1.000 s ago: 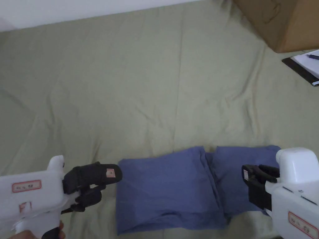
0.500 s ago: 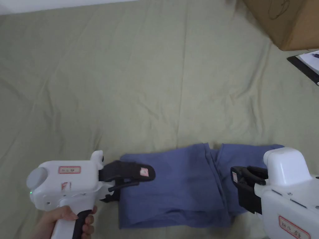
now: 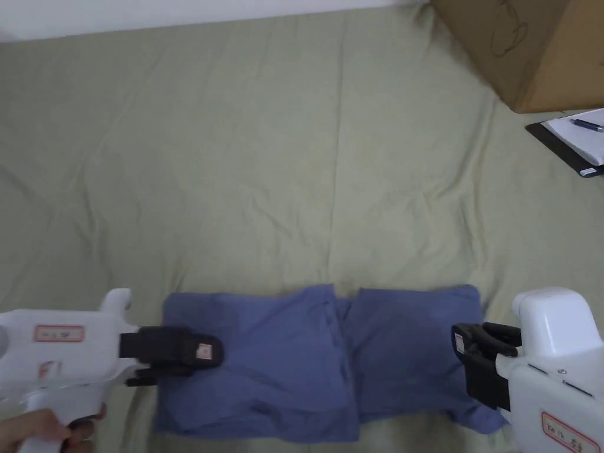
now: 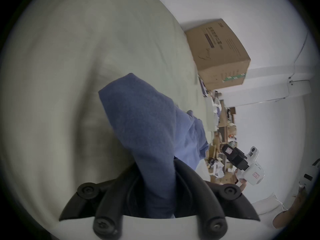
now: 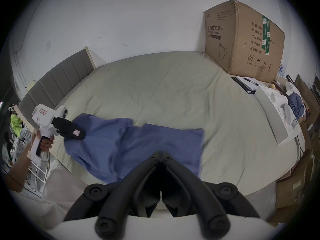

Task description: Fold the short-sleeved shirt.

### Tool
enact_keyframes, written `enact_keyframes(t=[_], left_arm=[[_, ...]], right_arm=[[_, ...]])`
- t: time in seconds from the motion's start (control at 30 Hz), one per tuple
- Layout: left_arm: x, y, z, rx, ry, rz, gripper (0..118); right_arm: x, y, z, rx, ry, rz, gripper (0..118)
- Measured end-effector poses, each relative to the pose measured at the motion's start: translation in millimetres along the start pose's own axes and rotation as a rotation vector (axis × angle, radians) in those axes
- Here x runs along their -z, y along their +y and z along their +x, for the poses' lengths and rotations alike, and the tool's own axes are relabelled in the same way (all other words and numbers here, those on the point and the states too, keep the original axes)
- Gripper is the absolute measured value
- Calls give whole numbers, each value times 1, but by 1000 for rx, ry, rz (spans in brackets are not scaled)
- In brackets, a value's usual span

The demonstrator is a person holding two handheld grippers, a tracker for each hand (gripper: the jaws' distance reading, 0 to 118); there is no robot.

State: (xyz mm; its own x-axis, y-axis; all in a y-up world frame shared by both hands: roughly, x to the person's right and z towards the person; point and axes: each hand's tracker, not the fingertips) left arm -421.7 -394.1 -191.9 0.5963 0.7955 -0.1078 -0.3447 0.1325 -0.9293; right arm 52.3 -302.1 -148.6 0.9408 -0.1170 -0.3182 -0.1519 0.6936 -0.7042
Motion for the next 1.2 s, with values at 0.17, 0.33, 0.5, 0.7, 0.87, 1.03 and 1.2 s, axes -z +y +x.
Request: enact_keyframes(t=[0.17,0.33,0.5,0.7,0.87,1.03,1.2], left_arm=[[-72,-4,-25,-25,217,71,9],[-101,-1,-25,-109,290,133,9],[-85,4,27,-67,374,129,9],[-45,6,127,26,242,104,9],[20,11,174,71,157,5,9],[103,16,191,121,204,-129,11],[156,12,185,88,154,-220,64]], right_arm=[[0,-1,0,8,6,-1,0],[5,-4,-4,14,20,-8,0],[3,-8,-1,17,25,-11,0],[1,-12,14,46,-10,-23,0],[-5,-16,31,78,-35,-23,0],[-8,-23,43,107,-50,-38,0],[-11,-28,54,127,-71,-55,0]])
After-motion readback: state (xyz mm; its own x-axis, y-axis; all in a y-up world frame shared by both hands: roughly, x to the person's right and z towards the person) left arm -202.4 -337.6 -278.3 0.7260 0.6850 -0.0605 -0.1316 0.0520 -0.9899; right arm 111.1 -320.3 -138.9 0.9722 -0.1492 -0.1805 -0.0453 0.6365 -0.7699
